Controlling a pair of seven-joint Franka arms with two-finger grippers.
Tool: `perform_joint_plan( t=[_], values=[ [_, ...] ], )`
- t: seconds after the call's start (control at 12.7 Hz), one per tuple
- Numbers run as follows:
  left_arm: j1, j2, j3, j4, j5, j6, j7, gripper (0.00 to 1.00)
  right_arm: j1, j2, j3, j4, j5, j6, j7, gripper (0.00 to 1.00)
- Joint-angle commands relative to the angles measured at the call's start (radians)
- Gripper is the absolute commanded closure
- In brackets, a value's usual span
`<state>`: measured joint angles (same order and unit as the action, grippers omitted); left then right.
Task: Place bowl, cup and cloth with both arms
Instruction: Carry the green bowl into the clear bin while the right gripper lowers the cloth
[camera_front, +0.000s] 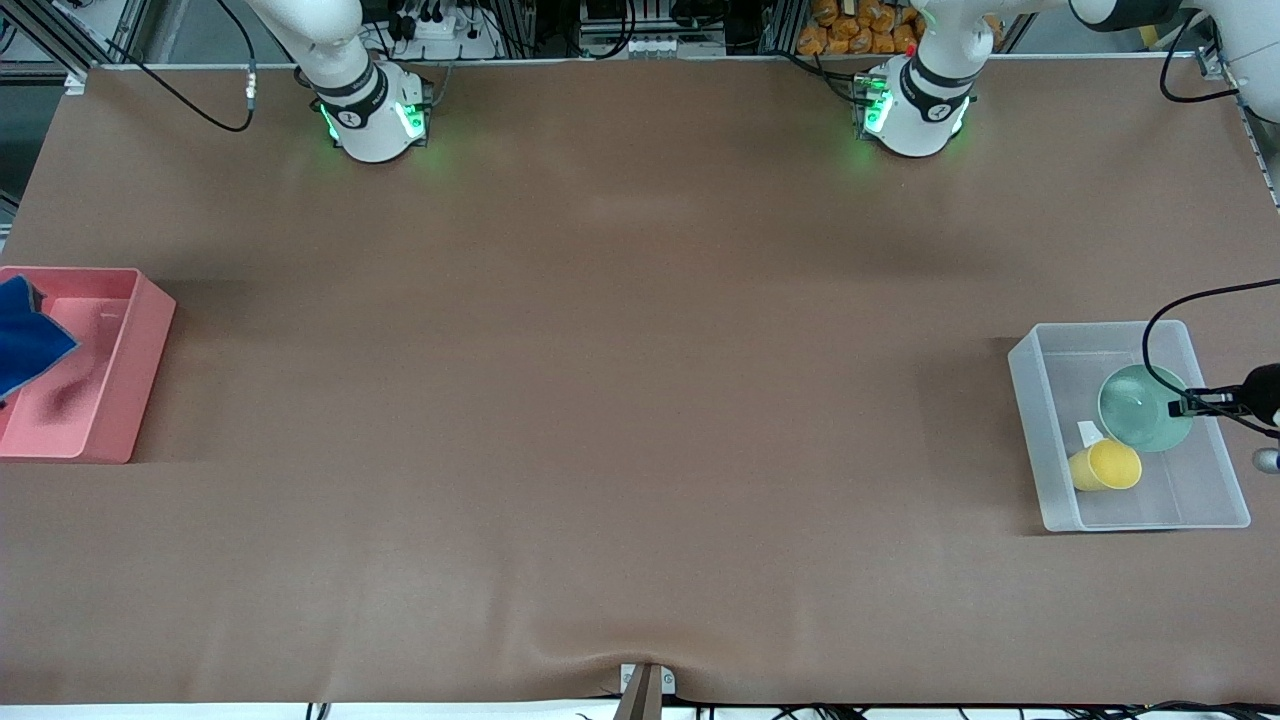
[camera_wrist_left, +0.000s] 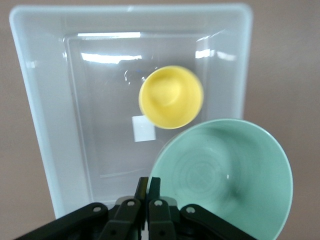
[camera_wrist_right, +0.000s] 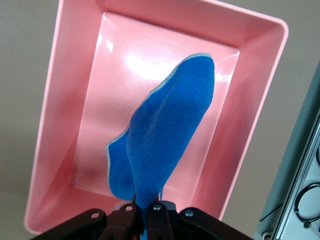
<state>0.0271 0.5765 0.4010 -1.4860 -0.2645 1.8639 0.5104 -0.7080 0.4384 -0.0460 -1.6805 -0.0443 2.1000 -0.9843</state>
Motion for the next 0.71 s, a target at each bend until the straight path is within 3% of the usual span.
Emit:
perform_joint_plan(
  t=[0.0,0.39,0.47,0.55,0.63],
  values=[
    [-0.018,-0.085,0.009,-0.210,0.014,0.162,0.057,1.00,-0.027,0.029,0.021,0.019,-0.022,0.009,-0.063,1.00],
    [-0.019,-0.109,0.045,-0.350,0.013,0.291,0.154,1.00,-0.051,0.085,0.021,0.019,-0.016,0.089,-0.111,1.00],
    [-0.019,-0.106,0.045,-0.378,0.011,0.341,0.166,1.00,-0.053,0.086,0.021,0.021,-0.015,0.092,-0.111,0.96],
    [-0.021,-0.096,0.044,-0.390,0.011,0.377,0.171,1.00,-0.051,0.086,0.021,0.034,-0.012,0.091,-0.106,0.21],
    [-0.021,-0.090,0.042,-0.392,0.010,0.392,0.171,1.00,-0.051,0.085,0.021,0.044,-0.006,0.084,-0.103,0.00]
  ],
)
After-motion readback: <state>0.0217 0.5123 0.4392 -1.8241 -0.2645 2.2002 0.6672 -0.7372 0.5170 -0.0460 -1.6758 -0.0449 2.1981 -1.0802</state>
